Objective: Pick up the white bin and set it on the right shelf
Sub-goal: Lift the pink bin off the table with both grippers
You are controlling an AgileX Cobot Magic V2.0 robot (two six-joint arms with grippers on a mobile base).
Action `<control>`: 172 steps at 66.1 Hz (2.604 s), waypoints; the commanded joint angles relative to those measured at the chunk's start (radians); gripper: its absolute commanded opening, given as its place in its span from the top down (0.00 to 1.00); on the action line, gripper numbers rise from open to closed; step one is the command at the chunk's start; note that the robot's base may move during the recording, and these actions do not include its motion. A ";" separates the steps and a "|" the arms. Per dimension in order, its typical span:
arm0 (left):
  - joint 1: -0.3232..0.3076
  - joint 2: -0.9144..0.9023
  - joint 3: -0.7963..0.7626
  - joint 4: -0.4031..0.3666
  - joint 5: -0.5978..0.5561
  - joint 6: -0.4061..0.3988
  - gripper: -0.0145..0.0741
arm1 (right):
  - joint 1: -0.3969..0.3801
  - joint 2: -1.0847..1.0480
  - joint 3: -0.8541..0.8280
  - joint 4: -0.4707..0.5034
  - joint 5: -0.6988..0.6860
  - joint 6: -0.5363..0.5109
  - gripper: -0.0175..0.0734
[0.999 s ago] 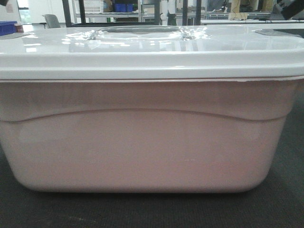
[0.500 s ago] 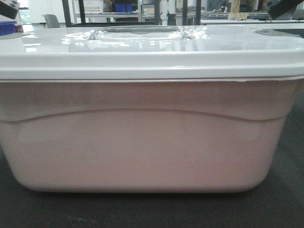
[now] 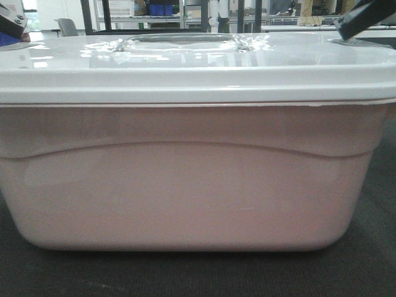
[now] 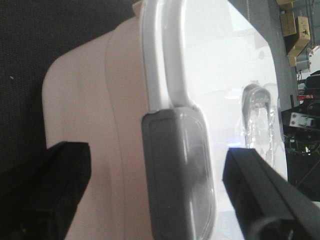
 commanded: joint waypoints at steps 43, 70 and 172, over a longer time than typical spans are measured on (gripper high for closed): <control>-0.073 -0.025 -0.022 -0.099 0.069 0.011 0.34 | 0.097 -0.007 -0.023 0.119 0.131 -0.041 0.12; -0.074 -0.025 -0.022 -0.078 0.090 0.011 0.34 | 0.097 -0.007 -0.023 0.119 0.132 -0.041 0.12; -0.086 -0.027 -0.041 -0.057 0.129 0.036 0.54 | 0.097 -0.017 -0.032 0.098 0.142 -0.060 0.31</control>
